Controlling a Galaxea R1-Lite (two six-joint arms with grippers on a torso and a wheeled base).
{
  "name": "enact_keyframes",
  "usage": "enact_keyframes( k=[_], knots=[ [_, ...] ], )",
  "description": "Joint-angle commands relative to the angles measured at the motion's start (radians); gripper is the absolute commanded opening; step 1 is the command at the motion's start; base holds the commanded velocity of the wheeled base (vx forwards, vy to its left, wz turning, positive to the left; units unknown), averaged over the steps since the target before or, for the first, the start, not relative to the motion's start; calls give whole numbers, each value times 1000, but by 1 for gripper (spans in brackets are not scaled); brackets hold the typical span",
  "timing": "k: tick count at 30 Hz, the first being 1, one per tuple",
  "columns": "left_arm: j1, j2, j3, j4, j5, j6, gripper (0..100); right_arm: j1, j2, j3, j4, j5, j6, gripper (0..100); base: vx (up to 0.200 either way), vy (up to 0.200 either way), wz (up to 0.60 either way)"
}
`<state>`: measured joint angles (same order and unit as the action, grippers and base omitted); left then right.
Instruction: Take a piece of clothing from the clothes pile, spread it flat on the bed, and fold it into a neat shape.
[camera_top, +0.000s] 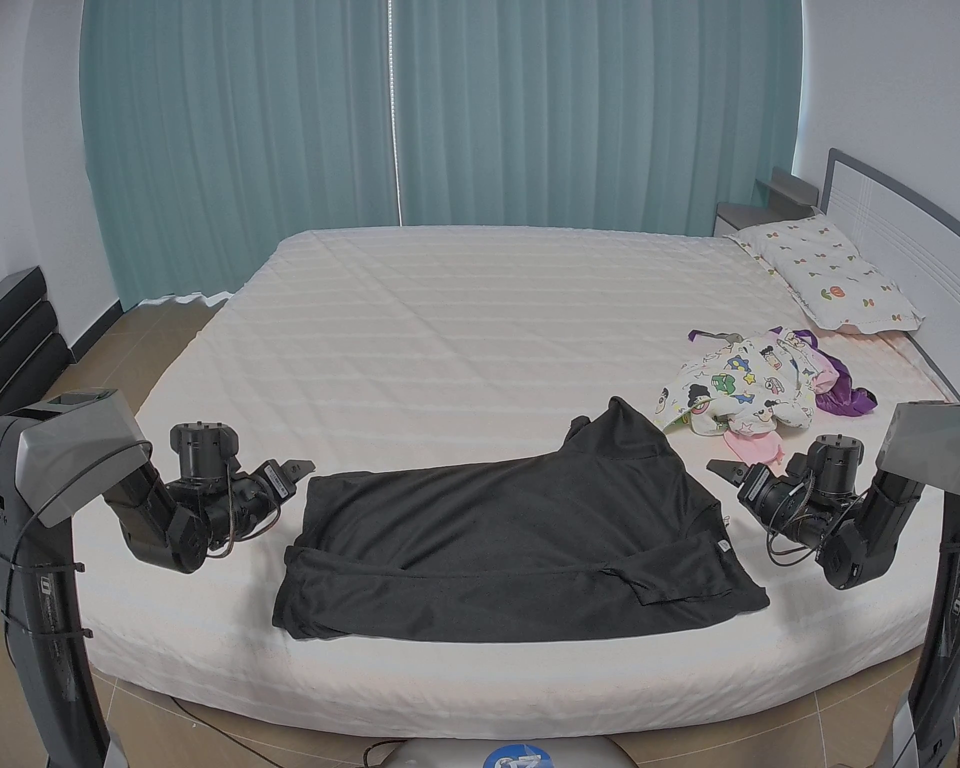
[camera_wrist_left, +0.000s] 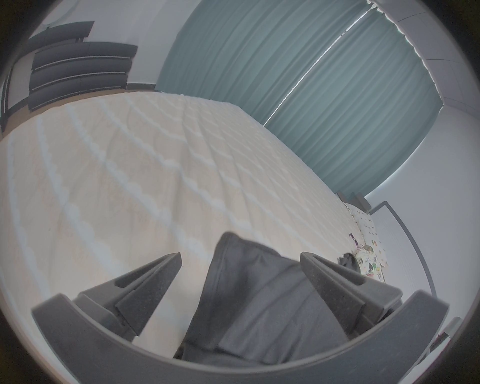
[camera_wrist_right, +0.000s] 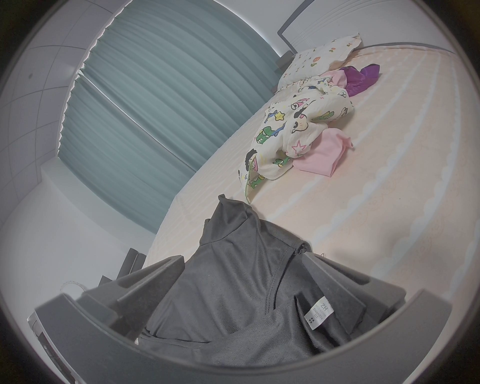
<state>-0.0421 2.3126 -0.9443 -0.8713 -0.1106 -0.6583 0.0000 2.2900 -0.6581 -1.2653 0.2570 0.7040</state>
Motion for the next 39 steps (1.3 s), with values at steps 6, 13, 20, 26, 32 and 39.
enact_keyframes(
  k=[6,13,20,26,32,39],
  knots=[
    [-44,174,-266,92,32,29,100,11,6,3,0,1,0,100,0,0,0],
    [-48,226,-344,103,35,45,100,31,9,-8,0,-1,0,100,0,0,0],
    [-59,251,-370,103,39,49,100,38,20,-12,0,-4,0,100,0,0,0],
    [-61,280,-396,104,45,49,0,43,20,-18,0,-2,0,100,0,0,0],
    [-58,278,-401,100,111,49,0,67,22,-57,3,-9,0,100,0,0,0],
    [-48,219,-386,103,151,49,0,104,72,-212,96,-110,-8,100,0,0,0]
  ],
)
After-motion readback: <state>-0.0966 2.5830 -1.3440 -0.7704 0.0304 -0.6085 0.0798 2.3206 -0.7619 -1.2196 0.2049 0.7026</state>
